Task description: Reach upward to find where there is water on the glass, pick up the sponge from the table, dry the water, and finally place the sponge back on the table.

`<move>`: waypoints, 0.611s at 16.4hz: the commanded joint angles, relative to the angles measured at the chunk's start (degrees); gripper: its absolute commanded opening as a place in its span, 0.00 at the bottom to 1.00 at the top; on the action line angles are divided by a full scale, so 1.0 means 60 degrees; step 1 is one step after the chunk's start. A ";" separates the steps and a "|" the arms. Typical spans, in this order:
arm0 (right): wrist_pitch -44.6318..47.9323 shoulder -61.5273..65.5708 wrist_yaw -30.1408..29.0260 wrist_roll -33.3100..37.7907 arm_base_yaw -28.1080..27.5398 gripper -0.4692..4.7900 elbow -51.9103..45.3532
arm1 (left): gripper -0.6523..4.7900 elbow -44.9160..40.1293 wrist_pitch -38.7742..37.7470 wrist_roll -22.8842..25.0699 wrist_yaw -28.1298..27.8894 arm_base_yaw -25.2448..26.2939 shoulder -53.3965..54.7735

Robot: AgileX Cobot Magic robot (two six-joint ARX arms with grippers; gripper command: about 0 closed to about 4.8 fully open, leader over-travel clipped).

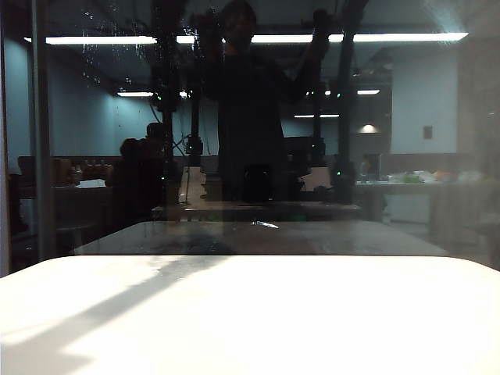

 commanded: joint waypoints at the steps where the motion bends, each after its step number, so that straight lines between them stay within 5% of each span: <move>1: -0.0029 -0.0051 -0.0018 -0.0022 0.0000 0.07 0.0040 | 0.11 0.0102 0.0197 -0.0470 -0.0040 0.0415 0.0011; 3: -0.0044 -0.0051 -0.0018 -0.0018 0.0000 0.07 0.0040 | 0.11 0.0102 0.0339 -0.1115 0.0022 0.0667 0.0011; 10: -0.0117 -0.0047 -0.0025 -0.0015 0.0004 0.07 0.0040 | 0.11 0.0102 0.0568 -0.1249 0.0317 0.0277 0.0233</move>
